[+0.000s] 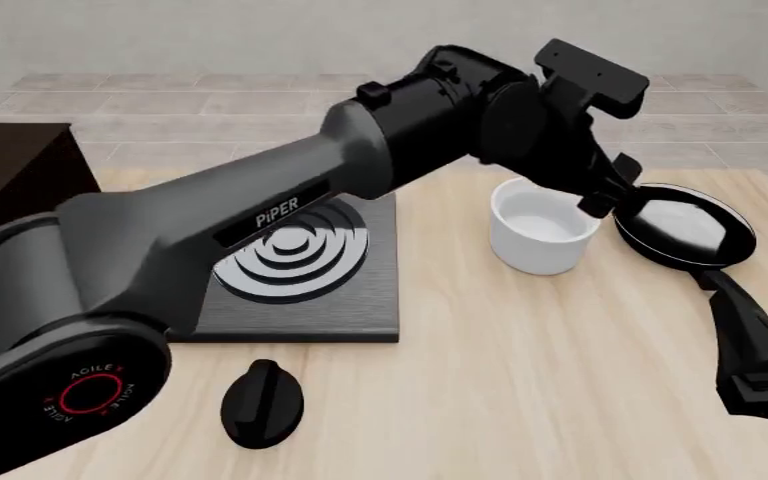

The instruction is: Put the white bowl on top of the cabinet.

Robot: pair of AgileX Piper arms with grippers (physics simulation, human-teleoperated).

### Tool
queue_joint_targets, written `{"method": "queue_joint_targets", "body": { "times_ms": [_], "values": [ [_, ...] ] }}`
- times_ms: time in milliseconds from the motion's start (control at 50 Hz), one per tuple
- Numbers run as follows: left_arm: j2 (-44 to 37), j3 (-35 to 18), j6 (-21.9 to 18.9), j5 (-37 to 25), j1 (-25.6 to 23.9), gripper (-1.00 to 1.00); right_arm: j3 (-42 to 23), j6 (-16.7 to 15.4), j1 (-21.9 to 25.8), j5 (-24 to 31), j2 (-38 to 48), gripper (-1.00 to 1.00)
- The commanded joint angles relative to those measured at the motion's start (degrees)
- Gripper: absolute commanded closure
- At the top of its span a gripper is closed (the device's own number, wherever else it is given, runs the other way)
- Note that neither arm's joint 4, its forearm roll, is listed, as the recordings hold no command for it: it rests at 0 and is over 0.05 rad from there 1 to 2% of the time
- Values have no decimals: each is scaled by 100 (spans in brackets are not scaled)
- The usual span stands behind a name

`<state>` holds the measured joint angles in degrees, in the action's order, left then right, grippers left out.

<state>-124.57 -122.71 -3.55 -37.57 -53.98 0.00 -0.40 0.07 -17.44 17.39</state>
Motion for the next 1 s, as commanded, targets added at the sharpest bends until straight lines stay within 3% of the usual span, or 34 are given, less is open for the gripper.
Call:
{"method": "queue_joint_targets", "body": {
  "times_ms": [20,200,440,580,800,920,1000],
  "values": [
    [-364,-254,-38,-47,-27,-100,0,-5,1,-25,22,-100],
    [-577,-546,-88,-200,-41,-100,0,-7,2,-71,66,-100],
    [-605,-204,-110,0,-58,-100,0,0,2,-81,81,-100],
    [-796,-403,-394,-179,29,-100,0,-7,3,3,-9,-100],
    [-1331,-1631,-917,-907,50,-100,0,-5,3,-94,91,-100],
    [-2150,-3487,-1251,-1947,136,-100,0,-2,3,-88,86,-100],
    [-2381,-3890,-1479,-2233,97,-100,0,-5,4,-74,71,-100]
  ]
}}
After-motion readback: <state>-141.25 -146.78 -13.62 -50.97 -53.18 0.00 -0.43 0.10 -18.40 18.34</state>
